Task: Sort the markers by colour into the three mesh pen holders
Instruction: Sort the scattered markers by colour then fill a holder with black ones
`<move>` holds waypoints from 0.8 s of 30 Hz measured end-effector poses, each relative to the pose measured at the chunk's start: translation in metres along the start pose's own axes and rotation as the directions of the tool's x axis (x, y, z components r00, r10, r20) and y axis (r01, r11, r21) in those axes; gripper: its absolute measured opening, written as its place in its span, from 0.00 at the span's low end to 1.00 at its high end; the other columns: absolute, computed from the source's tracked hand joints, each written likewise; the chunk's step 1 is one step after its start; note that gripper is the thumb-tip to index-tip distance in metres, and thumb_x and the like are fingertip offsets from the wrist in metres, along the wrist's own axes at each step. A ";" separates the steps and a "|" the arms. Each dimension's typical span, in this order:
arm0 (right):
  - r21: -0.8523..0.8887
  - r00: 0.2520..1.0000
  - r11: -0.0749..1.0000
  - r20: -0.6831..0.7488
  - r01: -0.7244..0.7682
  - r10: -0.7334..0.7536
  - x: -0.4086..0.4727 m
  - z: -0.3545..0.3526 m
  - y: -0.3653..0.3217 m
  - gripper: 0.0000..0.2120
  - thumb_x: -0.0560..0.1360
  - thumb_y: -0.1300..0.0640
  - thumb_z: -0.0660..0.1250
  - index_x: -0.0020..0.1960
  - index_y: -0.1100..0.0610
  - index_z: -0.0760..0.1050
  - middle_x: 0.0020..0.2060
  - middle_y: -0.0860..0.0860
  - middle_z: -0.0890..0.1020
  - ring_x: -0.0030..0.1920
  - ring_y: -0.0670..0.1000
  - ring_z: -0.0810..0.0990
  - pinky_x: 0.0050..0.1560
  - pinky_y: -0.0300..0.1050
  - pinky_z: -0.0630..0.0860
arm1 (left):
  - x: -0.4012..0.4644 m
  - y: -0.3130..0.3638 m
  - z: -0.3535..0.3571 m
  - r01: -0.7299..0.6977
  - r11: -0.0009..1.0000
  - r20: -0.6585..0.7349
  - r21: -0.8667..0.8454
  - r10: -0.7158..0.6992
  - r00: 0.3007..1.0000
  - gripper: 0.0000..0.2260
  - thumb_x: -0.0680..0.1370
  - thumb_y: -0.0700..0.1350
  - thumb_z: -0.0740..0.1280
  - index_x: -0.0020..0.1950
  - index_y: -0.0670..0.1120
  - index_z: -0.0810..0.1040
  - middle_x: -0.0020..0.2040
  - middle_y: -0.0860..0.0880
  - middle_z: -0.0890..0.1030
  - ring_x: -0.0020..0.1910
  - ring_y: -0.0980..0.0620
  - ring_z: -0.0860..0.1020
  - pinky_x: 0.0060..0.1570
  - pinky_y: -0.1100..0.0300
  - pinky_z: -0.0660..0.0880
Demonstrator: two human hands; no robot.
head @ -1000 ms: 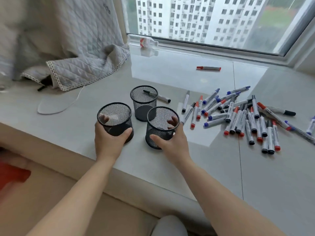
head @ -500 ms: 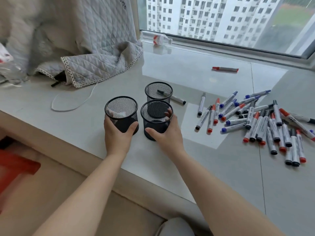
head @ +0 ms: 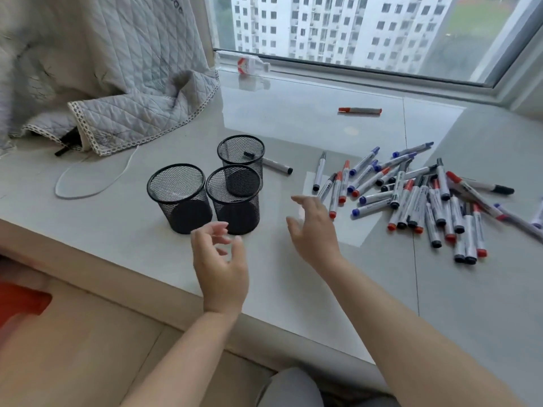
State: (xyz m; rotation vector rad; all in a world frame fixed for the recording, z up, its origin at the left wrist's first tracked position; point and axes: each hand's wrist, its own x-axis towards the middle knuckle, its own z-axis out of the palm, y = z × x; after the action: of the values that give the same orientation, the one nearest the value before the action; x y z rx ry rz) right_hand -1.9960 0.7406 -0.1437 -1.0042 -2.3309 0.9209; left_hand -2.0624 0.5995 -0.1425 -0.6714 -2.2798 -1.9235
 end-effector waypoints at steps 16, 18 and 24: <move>-0.342 1.000 0.940 0.013 -0.014 0.019 0.055 -0.051 0.053 0.12 0.77 0.57 0.57 0.57 0.61 0.74 0.51 0.59 0.81 0.56 0.59 0.72 0.52 0.49 0.66 | 0.085 0.001 0.182 0.146 0.853 0.313 0.501 -0.336 0.889 0.25 0.75 0.57 0.63 0.70 0.51 0.67 0.73 0.38 0.56 0.72 0.40 0.55 0.71 0.50 0.53; -0.397 0.999 0.917 -0.002 -0.043 0.046 0.064 -0.049 0.053 0.14 0.78 0.54 0.57 0.56 0.61 0.73 0.50 0.60 0.80 0.55 0.60 0.73 0.51 0.49 0.67 | 0.097 -0.001 0.196 0.138 0.825 0.307 0.549 -0.352 0.884 0.27 0.74 0.61 0.63 0.71 0.53 0.66 0.75 0.39 0.51 0.73 0.39 0.50 0.73 0.48 0.49; -0.581 0.987 0.806 0.023 -0.119 0.162 0.091 -0.037 0.044 0.24 0.77 0.42 0.54 0.55 0.61 0.76 0.53 0.57 0.79 0.55 0.58 0.72 0.44 0.49 0.66 | 0.124 -0.006 0.223 0.102 0.733 0.307 0.672 -0.401 0.863 0.40 0.67 0.70 0.64 0.72 0.51 0.62 0.76 0.37 0.44 0.75 0.39 0.45 0.73 0.47 0.45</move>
State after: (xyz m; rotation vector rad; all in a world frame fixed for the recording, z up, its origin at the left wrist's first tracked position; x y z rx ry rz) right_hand -2.0112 0.8472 -0.1384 -1.4105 -2.6952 0.2746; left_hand -2.1286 0.8454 -0.1516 -0.7611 -3.2011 -0.9474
